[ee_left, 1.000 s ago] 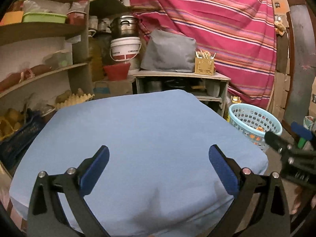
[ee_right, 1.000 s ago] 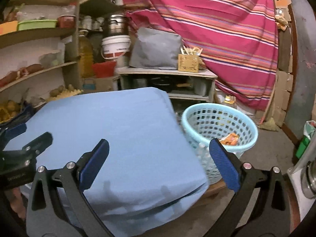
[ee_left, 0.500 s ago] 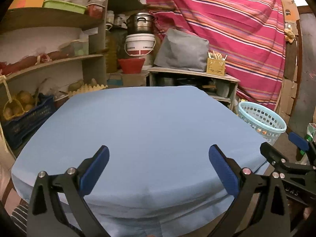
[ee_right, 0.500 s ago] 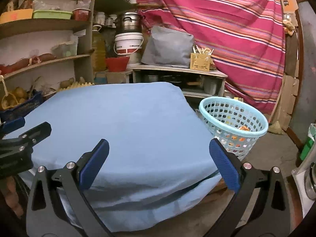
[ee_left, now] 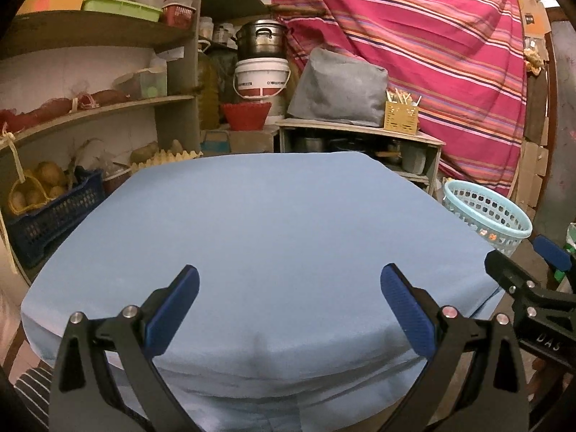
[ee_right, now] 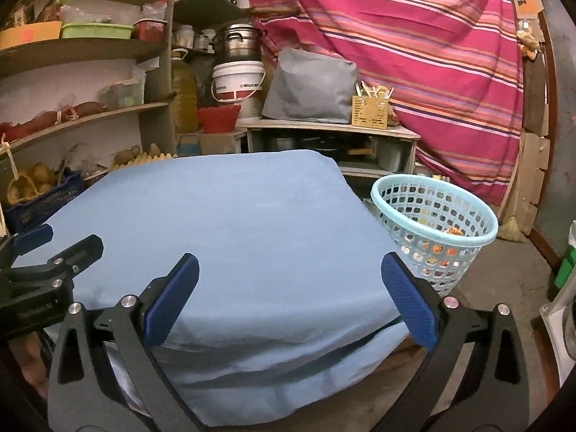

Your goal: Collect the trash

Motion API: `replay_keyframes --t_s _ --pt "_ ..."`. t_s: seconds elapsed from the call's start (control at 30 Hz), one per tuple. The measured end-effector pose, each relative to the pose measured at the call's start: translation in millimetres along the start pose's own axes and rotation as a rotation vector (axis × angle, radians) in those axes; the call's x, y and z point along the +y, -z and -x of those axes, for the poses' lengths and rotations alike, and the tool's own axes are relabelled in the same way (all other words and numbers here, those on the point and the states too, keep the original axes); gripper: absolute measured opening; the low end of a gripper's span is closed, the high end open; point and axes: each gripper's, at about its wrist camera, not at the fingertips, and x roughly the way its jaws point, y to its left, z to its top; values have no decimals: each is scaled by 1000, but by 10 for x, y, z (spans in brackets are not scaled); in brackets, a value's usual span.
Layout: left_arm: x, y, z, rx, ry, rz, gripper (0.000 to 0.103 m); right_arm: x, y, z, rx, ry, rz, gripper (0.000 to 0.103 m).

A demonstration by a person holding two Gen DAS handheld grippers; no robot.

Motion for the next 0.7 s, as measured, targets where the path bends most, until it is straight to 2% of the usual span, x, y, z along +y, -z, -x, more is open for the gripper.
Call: replay_keyframes --t_s 0.3,0.7 --pt "30 -20 44 -46 -27 -2 98 -16 4 12 -27 3 -5 99" --pt "13 -6 57 -66 -35 -16 98 -8 27 8 -26 5 -17 99"
